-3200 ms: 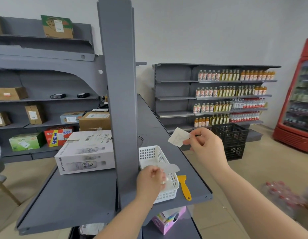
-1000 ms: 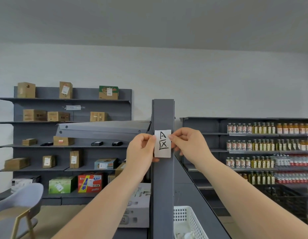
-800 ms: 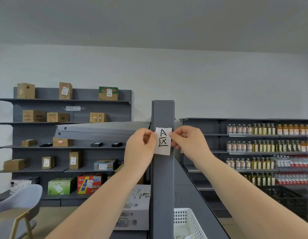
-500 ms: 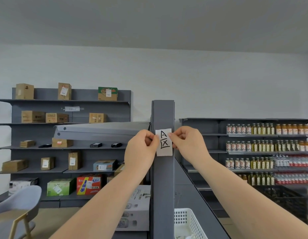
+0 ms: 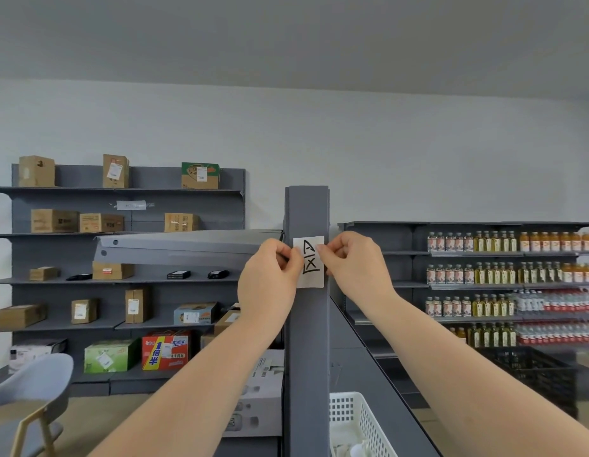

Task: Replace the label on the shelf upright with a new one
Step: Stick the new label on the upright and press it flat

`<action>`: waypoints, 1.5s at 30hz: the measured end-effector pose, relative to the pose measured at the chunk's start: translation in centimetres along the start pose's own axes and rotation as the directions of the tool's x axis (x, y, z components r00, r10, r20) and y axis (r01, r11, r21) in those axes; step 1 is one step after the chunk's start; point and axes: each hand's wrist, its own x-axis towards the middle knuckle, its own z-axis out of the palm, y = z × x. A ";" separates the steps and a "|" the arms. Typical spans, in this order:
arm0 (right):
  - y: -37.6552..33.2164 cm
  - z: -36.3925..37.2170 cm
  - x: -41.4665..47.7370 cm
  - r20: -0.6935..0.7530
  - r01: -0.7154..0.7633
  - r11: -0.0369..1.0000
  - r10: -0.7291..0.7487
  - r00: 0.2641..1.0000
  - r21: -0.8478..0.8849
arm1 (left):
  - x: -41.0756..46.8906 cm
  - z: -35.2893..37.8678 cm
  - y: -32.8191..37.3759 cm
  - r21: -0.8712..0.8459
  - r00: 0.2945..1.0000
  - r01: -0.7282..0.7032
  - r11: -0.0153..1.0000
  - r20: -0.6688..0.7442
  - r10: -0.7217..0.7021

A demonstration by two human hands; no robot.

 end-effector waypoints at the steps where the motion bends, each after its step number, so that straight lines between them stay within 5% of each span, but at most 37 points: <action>1: -0.1 0.0 -0.1 -0.002 0.010 1.000 -0.010 1.000 -0.020 | 0.0 0.0 0.0 -0.001 1.000 -0.001 1.000 -0.003 0.001; 13: 0.3 -0.5 0.1 0.013 0.068 0.982 -0.066 0.998 -0.178 | 0.4 -0.2 -0.1 0.000 0.999 0.035 0.999 0.025 -0.035; 18: 0.7 -1.6 1.4 0.070 0.005 0.999 -0.009 0.997 0.054 | 2.0 -1.7 -0.2 -0.164 0.997 0.026 0.986 0.080 -0.013; 22: -0.1 -0.5 2.2 0.095 0.041 0.999 -0.041 0.995 0.006 | 3.0 -1.2 0.9 -0.130 0.985 0.040 0.991 0.174 -0.017; 28: 0.7 -0.3 2.7 0.199 -0.004 0.987 -0.029 0.979 0.163 | 3.2 -1.3 0.7 -0.136 0.975 0.050 0.989 0.222 -0.019; 32: 1.4 -0.3 2.3 0.200 0.001 0.986 -0.035 0.979 0.167 | 1.9 -1.2 -0.4 -0.035 0.976 -0.044 0.998 0.213 0.050; 45: 3.2 0.9 -1.5 0.233 0.014 0.997 -0.030 0.972 0.069 | -0.5 -0.8 -1.8 0.050 0.943 -0.117 0.992 0.320 0.095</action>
